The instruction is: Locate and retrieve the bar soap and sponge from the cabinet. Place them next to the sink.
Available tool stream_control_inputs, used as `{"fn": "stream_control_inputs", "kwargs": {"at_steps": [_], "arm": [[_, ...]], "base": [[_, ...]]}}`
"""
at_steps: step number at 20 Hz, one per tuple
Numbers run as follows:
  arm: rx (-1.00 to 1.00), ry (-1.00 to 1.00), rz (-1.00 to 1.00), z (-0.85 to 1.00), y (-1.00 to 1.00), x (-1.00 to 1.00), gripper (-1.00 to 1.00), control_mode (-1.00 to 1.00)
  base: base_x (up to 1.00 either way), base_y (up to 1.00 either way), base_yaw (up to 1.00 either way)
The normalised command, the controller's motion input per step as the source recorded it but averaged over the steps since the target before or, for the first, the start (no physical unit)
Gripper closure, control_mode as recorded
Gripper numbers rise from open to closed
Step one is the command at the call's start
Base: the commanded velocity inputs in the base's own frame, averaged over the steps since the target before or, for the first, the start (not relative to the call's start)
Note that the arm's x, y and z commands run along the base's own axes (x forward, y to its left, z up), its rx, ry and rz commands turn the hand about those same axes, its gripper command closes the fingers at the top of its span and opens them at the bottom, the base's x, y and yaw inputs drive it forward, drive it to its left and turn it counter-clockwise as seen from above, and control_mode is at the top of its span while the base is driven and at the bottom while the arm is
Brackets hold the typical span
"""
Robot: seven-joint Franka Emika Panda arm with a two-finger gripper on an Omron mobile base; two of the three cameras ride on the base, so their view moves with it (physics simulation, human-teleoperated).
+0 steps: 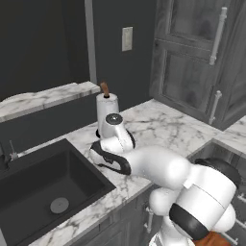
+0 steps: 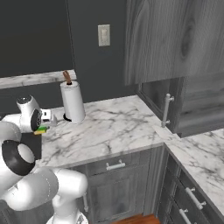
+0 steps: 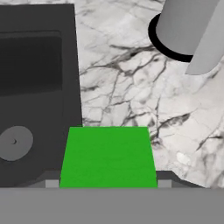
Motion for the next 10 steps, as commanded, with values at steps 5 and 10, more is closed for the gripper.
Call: {"fn": "stream_control_inputs", "kwargs": {"at_steps": [5, 10], "arm": [[0.03, 0.02, 0.0, -0.46, 0.18, 0.27, 1.0, -1.0], [-0.06, 0.06, 0.0, -0.04, 0.17, 0.22, 1.0, -1.0]], "base": [[0.0, 0.0, 0.0], [0.0, 0.0, 0.0]]}}
